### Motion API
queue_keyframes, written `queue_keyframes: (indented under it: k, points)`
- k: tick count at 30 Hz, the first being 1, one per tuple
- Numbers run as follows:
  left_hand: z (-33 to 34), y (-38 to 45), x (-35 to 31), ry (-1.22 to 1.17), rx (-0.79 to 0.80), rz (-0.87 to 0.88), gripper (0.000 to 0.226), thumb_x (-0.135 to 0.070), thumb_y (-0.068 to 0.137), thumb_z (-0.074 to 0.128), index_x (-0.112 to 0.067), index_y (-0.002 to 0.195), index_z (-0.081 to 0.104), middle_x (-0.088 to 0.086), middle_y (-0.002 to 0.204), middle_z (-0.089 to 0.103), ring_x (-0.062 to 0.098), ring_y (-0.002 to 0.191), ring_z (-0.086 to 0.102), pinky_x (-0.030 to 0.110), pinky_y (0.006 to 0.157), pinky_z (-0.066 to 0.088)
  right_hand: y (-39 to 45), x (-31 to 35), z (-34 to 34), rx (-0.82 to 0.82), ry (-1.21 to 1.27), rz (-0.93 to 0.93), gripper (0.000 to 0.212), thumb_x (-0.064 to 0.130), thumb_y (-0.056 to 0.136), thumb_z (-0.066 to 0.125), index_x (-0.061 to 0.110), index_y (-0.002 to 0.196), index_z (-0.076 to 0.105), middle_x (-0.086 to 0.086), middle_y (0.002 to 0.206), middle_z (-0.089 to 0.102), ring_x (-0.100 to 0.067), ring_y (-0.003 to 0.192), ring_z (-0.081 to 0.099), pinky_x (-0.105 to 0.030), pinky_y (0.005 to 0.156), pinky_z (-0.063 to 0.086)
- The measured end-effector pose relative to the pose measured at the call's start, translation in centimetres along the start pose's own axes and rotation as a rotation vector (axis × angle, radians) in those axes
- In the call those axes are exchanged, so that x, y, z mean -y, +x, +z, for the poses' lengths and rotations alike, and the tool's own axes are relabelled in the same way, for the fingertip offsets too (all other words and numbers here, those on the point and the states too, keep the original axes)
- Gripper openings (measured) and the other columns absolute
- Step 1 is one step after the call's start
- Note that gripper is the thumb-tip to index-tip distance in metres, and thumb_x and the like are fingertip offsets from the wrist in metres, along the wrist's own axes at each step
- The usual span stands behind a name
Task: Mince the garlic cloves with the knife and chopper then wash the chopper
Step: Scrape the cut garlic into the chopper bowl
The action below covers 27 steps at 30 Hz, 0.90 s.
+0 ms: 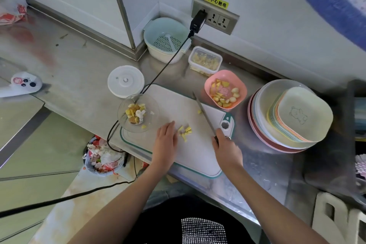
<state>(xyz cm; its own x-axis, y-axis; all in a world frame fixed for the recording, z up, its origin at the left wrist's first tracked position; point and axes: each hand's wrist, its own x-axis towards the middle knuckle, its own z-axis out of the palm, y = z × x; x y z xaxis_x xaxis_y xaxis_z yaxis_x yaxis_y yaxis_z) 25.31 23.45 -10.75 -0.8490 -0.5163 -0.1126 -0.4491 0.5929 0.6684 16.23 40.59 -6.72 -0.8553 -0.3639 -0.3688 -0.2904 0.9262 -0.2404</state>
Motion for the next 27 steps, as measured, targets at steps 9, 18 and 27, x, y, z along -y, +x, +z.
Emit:
queue_keyframes:
  k: [9, 18, 27]
  points:
    - [0.6, -2.3, -0.9, -0.221, -0.013, -0.094, 0.053, -0.016, 0.103, 0.034, -0.006, 0.151, 0.014, 0.007, 0.159, 0.011, 0.017, 0.147, 0.007, 0.018, 0.116, 0.003, -4.7, 1.3, 2.1, 0.189, 0.297, -0.089, 0.012, 0.035, 0.100, 0.041, 0.025, 0.096, 0.036, -0.001, 0.077, 0.057, -0.022, 0.068, 0.056, -0.034, 0.059, 0.044]
    - [4.9, -1.2, -2.8, -0.112, 0.055, -0.114, 0.076, -0.053, 0.088, -0.003, -0.010, 0.151, -0.005, -0.003, 0.154, -0.016, 0.010, 0.144, -0.018, 0.019, 0.113, -0.019, -4.4, 2.4, 4.0, 0.167, 0.611, 0.112, 0.018, 0.032, 0.099, 0.046, 0.025, 0.115, 0.048, 0.000, 0.097, 0.065, -0.018, 0.070, 0.065, -0.030, 0.065, 0.059]
    - [4.0, -1.2, -3.6, -0.317, -0.005, -0.126, 0.061, -0.035, 0.098, 0.019, -0.008, 0.151, 0.007, -0.004, 0.155, -0.004, 0.012, 0.147, -0.005, 0.013, 0.114, -0.010, -5.1, 4.3, 3.7, 0.193, 0.825, 0.060, 0.012, 0.022, 0.102, 0.041, 0.025, 0.094, 0.050, -0.013, 0.061, 0.060, -0.039, 0.048, 0.054, -0.048, 0.050, 0.050]
